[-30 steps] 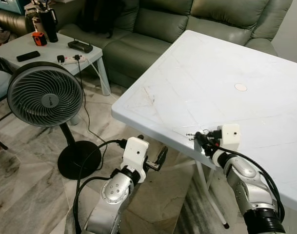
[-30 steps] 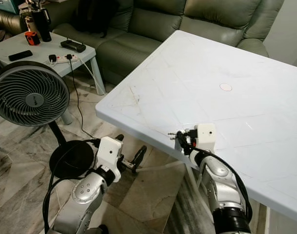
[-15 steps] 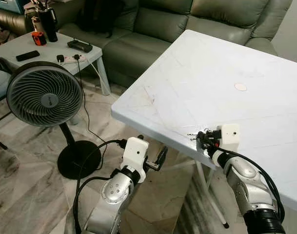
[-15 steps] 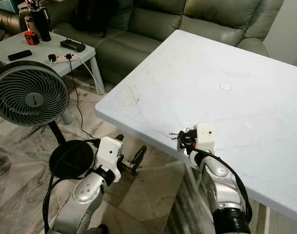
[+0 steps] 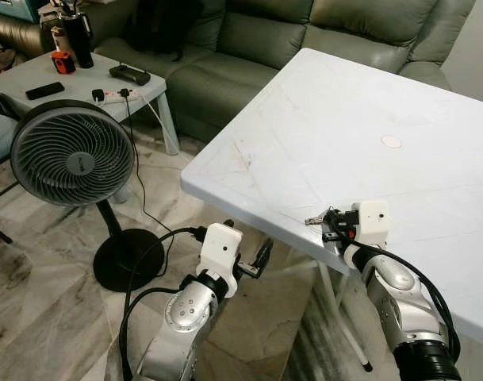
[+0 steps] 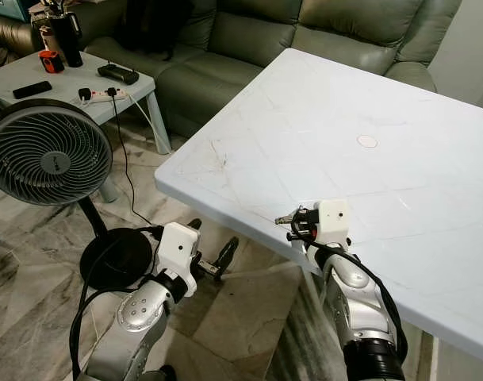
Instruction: Hang keys on a hook
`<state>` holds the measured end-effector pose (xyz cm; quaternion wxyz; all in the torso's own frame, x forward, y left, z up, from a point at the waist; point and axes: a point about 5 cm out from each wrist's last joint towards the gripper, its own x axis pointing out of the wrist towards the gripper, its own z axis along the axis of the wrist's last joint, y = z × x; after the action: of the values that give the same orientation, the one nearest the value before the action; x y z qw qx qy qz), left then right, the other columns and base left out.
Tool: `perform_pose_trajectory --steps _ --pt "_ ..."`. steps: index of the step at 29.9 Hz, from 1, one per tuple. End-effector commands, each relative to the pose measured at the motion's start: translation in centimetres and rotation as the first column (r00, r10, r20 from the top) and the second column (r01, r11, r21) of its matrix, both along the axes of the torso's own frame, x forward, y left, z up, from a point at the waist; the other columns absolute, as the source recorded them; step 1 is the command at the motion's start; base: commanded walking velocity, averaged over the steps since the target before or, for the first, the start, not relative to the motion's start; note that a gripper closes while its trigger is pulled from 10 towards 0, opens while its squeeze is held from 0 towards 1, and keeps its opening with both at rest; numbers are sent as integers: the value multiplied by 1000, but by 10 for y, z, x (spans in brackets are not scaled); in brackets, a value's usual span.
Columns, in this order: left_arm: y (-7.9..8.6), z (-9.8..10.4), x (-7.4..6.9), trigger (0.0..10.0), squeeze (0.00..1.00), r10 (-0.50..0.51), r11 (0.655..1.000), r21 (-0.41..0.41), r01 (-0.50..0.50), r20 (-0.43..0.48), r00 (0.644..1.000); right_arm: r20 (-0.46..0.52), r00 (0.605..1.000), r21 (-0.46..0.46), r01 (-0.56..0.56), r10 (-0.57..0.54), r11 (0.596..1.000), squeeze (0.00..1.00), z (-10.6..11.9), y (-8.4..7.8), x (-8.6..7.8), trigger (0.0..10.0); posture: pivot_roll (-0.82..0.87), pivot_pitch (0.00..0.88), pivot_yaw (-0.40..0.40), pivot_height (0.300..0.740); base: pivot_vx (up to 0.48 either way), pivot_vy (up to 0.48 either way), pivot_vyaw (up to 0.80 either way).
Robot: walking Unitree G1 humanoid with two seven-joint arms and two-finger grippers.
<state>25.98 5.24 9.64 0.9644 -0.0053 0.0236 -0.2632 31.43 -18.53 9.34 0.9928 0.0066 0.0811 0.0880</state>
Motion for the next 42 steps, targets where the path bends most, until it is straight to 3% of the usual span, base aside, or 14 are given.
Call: perform_pose_trajectory --steps 1,7,8,9,10,12,20,29,42 --pt "-3 5 4 10000 0 0 1000 -5 0 17 1000 37 999 -35 11 -9 999 0 3 -2 1 0 58 96 -42 740 0 0 0" --pt "0 7 9 10000 0 11 1000 3 -11 33 999 144 989 -64 -22 31 998 0 15 3 0 0 56 80 -38 740 0 0 0" --pt "2 8 12 10000 0 18 1000 3 -18 39 999 178 983 -34 -29 34 999 0 20 4 -1 4000 55 70 -38 740 0 0 0" --pt "3 9 14 10000 0 23 1000 2 -23 43 999 198 980 -12 -33 34 999 0 23 5 -1 4000 55 70 -38 740 0 0 0" --pt "5 11 17 10000 0 33 999 2 -34 52 998 217 975 14 -41 37 999 0 26 6 -2 9451 54 61 -38 740 0 0 0" --pt "10 14 22 10000 0 61 998 -7 -61 62 996 246 969 34 -45 36 998 0 29 8 -4 10000 55 48 -38 740 0 0 0" --pt "38 23 45 10000 0 184 977 -117 -179 34 982 311 950 79 -22 -4 997 0 39 15 -9 10000 58 7 -34 740 0 0 0" --pt "63 36 62 10000 0 267 954 -160 -254 68 961 318 944 86 59 -84 995 0 43 9 -9 10000 50 0 -18 740 0 0 0" --pt "72 35 74 10000 0 317 937 -169 -304 52 947 218 967 33 125 -129 992 0 29 7 -7 10000 45 0 -14 740 0 0 -63"
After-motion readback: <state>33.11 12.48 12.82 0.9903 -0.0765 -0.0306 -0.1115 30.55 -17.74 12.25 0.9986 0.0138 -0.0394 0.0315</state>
